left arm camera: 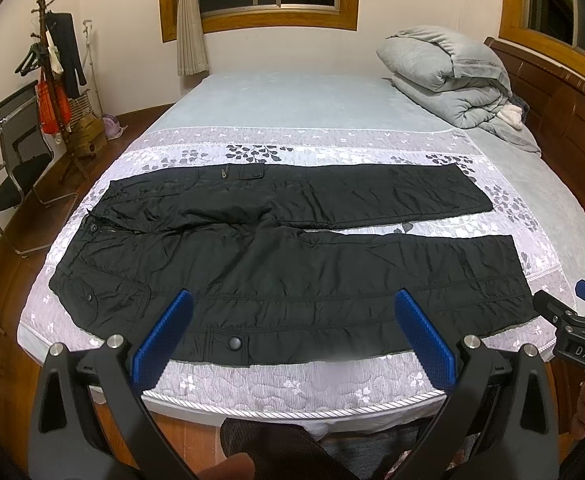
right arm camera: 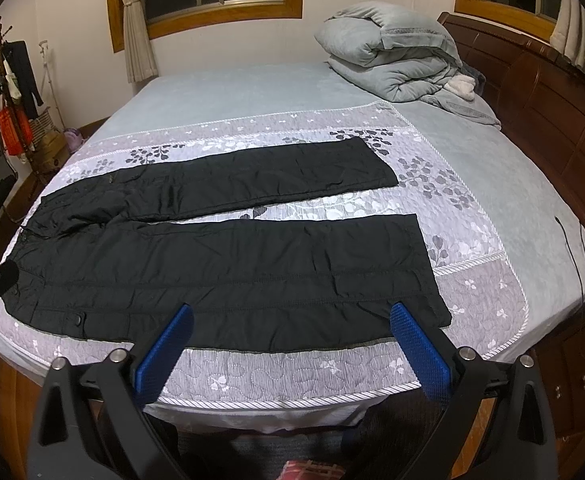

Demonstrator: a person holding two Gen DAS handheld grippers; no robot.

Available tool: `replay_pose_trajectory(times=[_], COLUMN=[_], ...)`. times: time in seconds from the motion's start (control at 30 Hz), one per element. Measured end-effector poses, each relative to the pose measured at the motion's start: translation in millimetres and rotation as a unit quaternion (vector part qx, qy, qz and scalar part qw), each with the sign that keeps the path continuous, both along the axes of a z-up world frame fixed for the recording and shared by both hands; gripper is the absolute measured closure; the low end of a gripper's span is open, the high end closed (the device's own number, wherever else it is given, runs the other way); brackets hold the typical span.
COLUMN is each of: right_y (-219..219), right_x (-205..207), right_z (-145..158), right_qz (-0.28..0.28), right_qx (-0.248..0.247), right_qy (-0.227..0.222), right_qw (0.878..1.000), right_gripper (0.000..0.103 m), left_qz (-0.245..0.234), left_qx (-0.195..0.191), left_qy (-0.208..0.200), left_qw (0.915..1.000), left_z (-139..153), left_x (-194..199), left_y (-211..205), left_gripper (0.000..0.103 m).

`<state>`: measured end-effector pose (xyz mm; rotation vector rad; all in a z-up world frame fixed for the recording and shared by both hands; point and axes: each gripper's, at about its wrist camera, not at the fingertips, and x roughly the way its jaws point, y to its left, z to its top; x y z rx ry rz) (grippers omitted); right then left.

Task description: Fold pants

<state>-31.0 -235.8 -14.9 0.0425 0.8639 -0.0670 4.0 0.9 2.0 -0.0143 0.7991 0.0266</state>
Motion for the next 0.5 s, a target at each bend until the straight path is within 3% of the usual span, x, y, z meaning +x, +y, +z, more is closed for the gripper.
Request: replay_pose_trajectory(times=[0.5], right_y=[-0.8], right_x=[0.5], right_z=[-2.1], right_qz=[0.001], right_qx=[0.000], right_qy=[0.002], right_qw=[1.000], right_gripper=[0.004], left_qz=[0.000], left_qx=[0.002], left_qy=[0.000], left_qw=[1.0000], left_z=[-3.5], left_x=[1.2], left_y=[0.0], left_gripper=[0.003])
